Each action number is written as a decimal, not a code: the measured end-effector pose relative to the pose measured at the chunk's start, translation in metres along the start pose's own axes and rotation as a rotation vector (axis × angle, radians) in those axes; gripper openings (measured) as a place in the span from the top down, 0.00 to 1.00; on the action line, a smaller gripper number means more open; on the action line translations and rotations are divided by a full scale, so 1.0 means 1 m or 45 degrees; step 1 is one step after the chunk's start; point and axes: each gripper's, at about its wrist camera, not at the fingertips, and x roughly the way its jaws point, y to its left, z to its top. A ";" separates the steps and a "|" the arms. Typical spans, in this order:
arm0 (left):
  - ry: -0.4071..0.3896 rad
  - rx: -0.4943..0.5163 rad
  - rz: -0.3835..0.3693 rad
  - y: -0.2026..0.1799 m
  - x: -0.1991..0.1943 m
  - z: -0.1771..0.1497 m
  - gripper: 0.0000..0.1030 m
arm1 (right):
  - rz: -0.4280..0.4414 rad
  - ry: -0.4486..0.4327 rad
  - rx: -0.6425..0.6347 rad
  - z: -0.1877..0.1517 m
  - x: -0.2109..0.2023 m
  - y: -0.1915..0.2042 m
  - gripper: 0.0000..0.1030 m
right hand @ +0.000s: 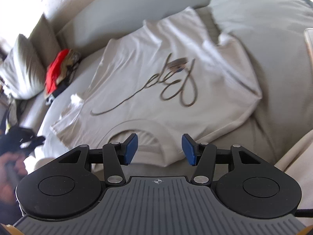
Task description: Fold clothes
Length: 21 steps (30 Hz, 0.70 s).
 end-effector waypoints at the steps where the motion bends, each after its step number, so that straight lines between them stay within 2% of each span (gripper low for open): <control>1: 0.004 0.072 -0.032 -0.009 -0.009 -0.006 0.79 | -0.013 -0.030 0.013 0.000 -0.002 -0.004 0.46; 2: 0.008 0.145 -0.067 -0.018 -0.019 -0.013 0.70 | -0.025 -0.060 0.026 0.000 -0.005 -0.008 0.46; 3: 0.011 0.231 -0.118 -0.031 -0.028 -0.022 0.70 | -0.059 -0.083 0.017 0.000 -0.005 -0.011 0.47; 5: 0.035 0.399 -0.229 -0.060 -0.041 -0.043 0.65 | -0.127 -0.129 -0.003 -0.001 -0.006 -0.017 0.66; 6: 0.062 0.475 -0.289 -0.074 -0.047 -0.055 0.65 | -0.169 -0.156 -0.052 -0.002 -0.005 -0.019 0.80; 9: 0.130 0.674 -0.459 -0.117 -0.056 -0.092 0.65 | -0.196 -0.164 -0.166 -0.002 0.008 -0.022 0.81; 10: 0.128 0.731 -0.476 -0.129 -0.055 -0.103 0.65 | -0.189 -0.160 -0.184 -0.002 0.014 -0.023 0.81; 13: 0.114 0.897 -0.515 -0.166 -0.052 -0.139 0.65 | -0.158 -0.073 -0.193 -0.005 0.034 -0.028 0.80; 15: 0.120 0.995 -0.529 -0.186 -0.049 -0.160 0.65 | -0.177 -0.079 -0.281 -0.014 0.031 -0.023 0.80; 17: 0.161 1.062 -0.494 -0.190 -0.046 -0.174 0.66 | -0.188 -0.008 -0.329 -0.016 0.024 -0.021 0.80; 19: 0.178 1.107 -0.469 -0.191 -0.051 -0.173 0.66 | -0.155 0.059 -0.291 -0.011 0.010 -0.027 0.78; 21: 0.190 1.069 -0.492 -0.191 -0.056 -0.171 0.66 | -0.156 -0.023 -0.291 -0.007 -0.005 -0.033 0.76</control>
